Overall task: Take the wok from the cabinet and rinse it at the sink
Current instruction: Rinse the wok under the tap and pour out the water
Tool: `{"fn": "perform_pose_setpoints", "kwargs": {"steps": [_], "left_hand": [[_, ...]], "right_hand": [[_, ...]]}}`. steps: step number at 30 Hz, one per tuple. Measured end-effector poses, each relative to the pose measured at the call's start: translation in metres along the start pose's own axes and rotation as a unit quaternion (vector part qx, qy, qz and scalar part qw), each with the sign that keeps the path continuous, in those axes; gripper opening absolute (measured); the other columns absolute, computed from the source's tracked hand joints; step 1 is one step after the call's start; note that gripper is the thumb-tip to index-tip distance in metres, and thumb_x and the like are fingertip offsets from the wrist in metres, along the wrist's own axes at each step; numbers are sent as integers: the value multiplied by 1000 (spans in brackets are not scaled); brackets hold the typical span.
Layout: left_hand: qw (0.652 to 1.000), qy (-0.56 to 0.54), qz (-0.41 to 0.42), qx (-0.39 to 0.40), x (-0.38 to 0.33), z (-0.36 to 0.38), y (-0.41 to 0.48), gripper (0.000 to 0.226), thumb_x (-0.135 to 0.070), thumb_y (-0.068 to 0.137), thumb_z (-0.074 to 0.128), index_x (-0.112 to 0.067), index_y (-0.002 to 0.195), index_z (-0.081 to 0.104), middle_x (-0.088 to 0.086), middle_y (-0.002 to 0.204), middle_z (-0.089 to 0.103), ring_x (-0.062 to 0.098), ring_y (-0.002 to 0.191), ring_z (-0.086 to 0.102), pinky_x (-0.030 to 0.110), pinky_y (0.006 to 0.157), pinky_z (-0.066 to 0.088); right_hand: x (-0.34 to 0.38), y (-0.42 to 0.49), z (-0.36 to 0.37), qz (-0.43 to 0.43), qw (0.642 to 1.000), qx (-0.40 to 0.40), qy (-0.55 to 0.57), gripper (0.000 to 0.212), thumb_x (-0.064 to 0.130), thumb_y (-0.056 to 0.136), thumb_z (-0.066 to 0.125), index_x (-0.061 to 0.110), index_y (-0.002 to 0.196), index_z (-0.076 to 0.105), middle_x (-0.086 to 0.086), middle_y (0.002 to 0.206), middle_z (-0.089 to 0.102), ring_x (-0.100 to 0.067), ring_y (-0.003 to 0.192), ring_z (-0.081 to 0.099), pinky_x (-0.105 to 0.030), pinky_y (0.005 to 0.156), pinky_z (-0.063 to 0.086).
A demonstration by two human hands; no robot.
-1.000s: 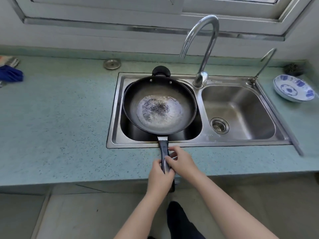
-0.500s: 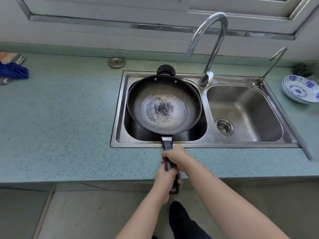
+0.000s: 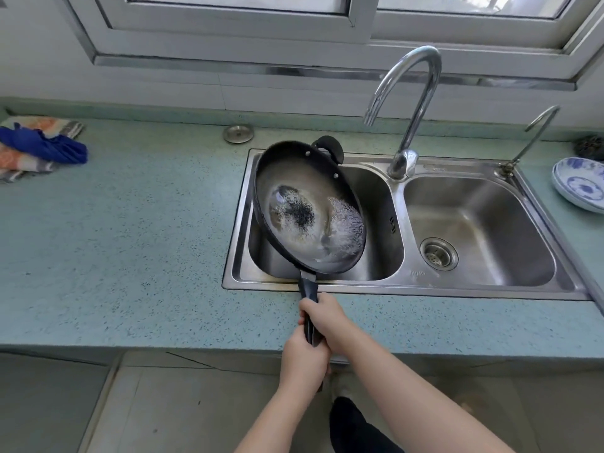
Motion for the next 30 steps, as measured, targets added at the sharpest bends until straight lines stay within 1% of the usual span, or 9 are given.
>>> {"fn": "perform_pose_setpoints", "kwargs": {"steps": [5, 9, 13, 16, 19, 22, 24, 27, 30], "left_hand": [[997, 63, 34, -33, -2, -9, 2, 7, -16, 85, 52, -21, 86, 56, 2, 67, 60, 25, 60, 57, 31, 55, 45], [983, 159, 66, -70, -8, -15, 0, 24, -16, 88, 49, -12, 110, 56, 12, 95, 68, 32, 91, 62, 31, 67, 44], [965, 234, 72, -92, -17, -20, 0, 34, -17, 89, 46, -12, 123, 49, 13, 106, 67, 33, 101, 60, 34, 77, 46], [958, 264, 67, -93, -20, -25, -1, 33, -16, 89, 45, -12, 122, 48, 13, 106, 67, 33, 100, 60, 35, 77, 47], [968, 237, 49, -66, -22, -28, -3, 26, -14, 86, 47, -12, 111, 53, 11, 98, 67, 30, 92, 61, 29, 68, 43], [990, 138, 5, -29, -24, -31, 0, 8, -6, 81, 48, -10, 86, 53, 6, 68, 61, 15, 50, 62, 28, 55, 45], [996, 85, -18, -1, -25, -31, 1, 12, -1, 79, 46, -12, 75, 48, 5, 55, 56, 11, 33, 53, 25, 46, 46], [996, 94, -7, -6, -24, -29, 1, 17, 0, 79, 47, -14, 70, 45, 5, 54, 51, 13, 37, 48, 21, 38, 38], [989, 141, 19, -39, -21, -26, 0, 8, -5, 81, 50, -12, 78, 47, 1, 66, 51, 21, 61, 49, 28, 51, 35]], "right_hand": [[7, 1, 10, 0, 995, 28, 96, 23, 1, 85, 46, 11, 65, 44, -4, 58, 47, -14, 48, 45, -21, 50, 40], [14, 2, 15, 10, 993, 46, 110, 23, 2, 83, 45, 12, 63, 42, -2, 57, 44, -11, 45, 42, -19, 47, 37], [24, 3, 21, 19, 986, 80, 143, 26, 4, 86, 52, 14, 65, 41, 2, 48, 39, -4, 34, 38, -15, 40, 33], [25, 5, 26, 30, 977, 102, 187, 29, -1, 85, 46, 15, 62, 37, 7, 37, 37, -4, 31, 34, -17, 43, 30], [24, 5, 28, 32, 972, 107, 205, 29, -3, 82, 41, 15, 59, 36, 7, 36, 35, -4, 30, 31, -18, 41, 29], [25, 5, 27, 28, 975, 99, 195, 30, -3, 82, 39, 14, 58, 35, 7, 34, 35, -5, 28, 32, -14, 32, 28], [25, 4, 26, 24, 976, 104, 190, 31, -3, 83, 38, 15, 57, 34, 7, 33, 35, -5, 27, 32, -14, 32, 28], [22, 5, 25, 25, 970, 118, 212, 32, -4, 84, 37, 14, 58, 32, 7, 33, 34, -5, 27, 31, -14, 31, 28], [20, 6, 23, 32, 958, 137, 249, 32, -5, 84, 35, 15, 59, 30, 7, 34, 31, -5, 28, 29, -15, 32, 26]]}}
Point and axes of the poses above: each hand's wrist, its own y-axis towards the middle knuckle, its own z-axis out of the palm, x = y × z, the point moved 2 cm from there along y, towards the middle knuckle
